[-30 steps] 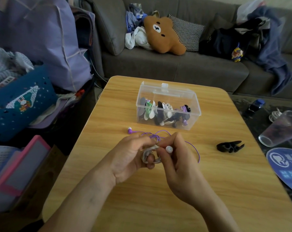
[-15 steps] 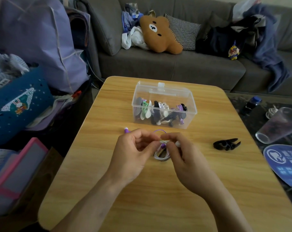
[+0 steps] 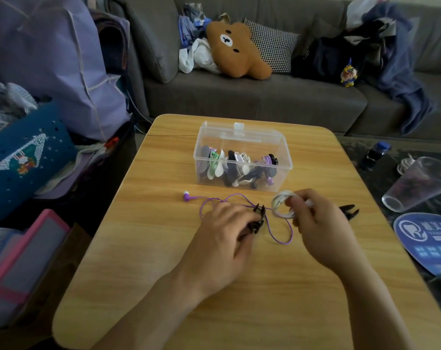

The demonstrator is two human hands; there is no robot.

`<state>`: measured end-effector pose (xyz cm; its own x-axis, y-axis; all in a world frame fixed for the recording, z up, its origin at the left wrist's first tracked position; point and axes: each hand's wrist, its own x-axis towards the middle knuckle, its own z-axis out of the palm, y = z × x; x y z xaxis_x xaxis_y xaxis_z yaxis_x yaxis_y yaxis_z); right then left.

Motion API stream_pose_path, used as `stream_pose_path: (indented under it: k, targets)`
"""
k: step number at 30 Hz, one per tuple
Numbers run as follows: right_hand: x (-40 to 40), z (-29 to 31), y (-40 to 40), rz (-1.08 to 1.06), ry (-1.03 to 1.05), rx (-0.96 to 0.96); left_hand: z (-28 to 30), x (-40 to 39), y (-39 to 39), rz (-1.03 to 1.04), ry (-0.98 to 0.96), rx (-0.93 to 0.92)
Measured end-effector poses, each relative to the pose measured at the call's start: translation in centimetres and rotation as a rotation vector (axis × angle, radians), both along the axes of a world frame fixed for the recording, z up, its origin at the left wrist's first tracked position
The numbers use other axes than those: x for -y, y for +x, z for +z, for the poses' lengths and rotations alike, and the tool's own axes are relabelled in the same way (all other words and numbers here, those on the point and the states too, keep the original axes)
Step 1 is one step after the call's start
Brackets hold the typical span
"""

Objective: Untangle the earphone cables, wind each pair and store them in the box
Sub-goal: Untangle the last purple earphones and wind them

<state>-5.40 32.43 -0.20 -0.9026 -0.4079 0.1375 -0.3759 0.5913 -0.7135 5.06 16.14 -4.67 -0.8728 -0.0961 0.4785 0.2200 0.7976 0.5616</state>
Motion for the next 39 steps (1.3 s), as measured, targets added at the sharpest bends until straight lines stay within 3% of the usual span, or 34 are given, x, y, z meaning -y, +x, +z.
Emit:
stream_pose_path:
  k: [4, 11, 16, 21, 24, 26, 29, 35, 39]
  targets:
    - [-0.8, -0.2, -0.9, -0.075, -0.133, 0.040, -1.2, -0.4, 0.0, -0.040, -0.230, 0.117]
    - [-0.7, -0.9, -1.1, -0.021, -0.204, 0.121, -1.7, 0.4, -0.6, 0.026, -0.077, 0.148]
    - [0.4, -2.2, -1.0, 0.001, -0.234, 0.230, -0.1, 0.4, -0.2, 0.043, 0.361, 0.271]
    - [1.6, -1.8, 0.0, 0.080, -0.546, 0.438, 1.5, 1.5, 0.1, -0.005, 0.834, 0.409]
    - [2.4, -1.7, 0.9, 0.138, -0.632, 0.522, 2.1, 1.3, 0.2, -0.049, 1.049, 0.447]
    - [3.0, -2.1, 1.5, 0.176, -0.605, 0.533, 2.2, 0.8, 0.4, -0.039, 1.009, 0.430]
    - [3.5, -2.5, 1.8, 0.177, -0.532, 0.488, 1.4, 0.2, 0.6, 0.081, 0.694, 0.344]
    - [3.2, -1.6, 1.5, 0.066, -0.685, 0.458, 1.9, 1.4, -0.1, 0.215, 0.840, 0.222]
    - [2.6, -1.1, 1.3, 0.114, -0.645, 0.536, 2.3, 2.0, -0.2, 0.227, 0.942, 0.212]
